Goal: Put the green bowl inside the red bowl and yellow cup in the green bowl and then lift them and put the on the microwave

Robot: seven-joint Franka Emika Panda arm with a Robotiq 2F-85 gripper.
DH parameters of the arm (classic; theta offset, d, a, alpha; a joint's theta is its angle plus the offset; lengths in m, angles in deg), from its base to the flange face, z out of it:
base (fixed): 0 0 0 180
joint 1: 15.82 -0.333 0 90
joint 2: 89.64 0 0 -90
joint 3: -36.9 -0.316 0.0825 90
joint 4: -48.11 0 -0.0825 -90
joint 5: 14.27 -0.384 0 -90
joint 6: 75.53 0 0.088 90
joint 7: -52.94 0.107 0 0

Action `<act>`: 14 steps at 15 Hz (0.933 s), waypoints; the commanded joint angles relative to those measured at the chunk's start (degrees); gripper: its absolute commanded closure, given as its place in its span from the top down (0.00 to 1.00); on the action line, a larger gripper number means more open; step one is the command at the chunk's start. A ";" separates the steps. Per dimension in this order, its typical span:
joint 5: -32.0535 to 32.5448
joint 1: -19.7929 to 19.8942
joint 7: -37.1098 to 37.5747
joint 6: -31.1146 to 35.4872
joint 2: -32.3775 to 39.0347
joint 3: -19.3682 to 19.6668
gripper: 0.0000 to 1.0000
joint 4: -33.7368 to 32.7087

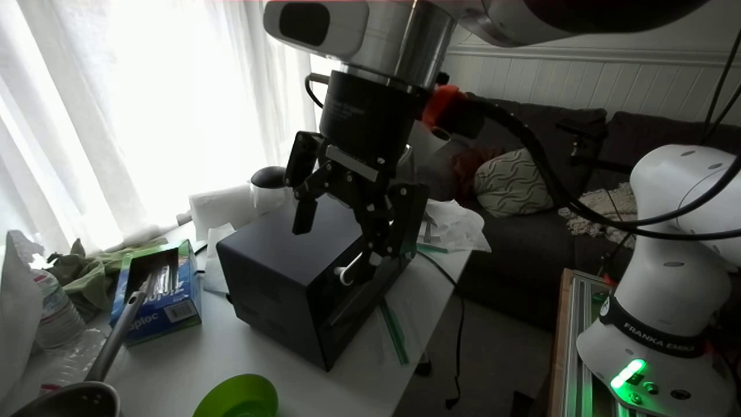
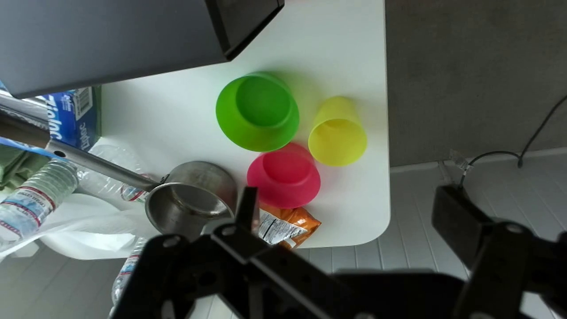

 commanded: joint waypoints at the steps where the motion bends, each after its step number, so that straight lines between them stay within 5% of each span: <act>1: -0.10 0.30 -0.04 -0.15 0.02 -0.28 1.00 -0.14; 14: 2.34 0.06 0.99 2.98 3.86 -3.93 1.00 0.72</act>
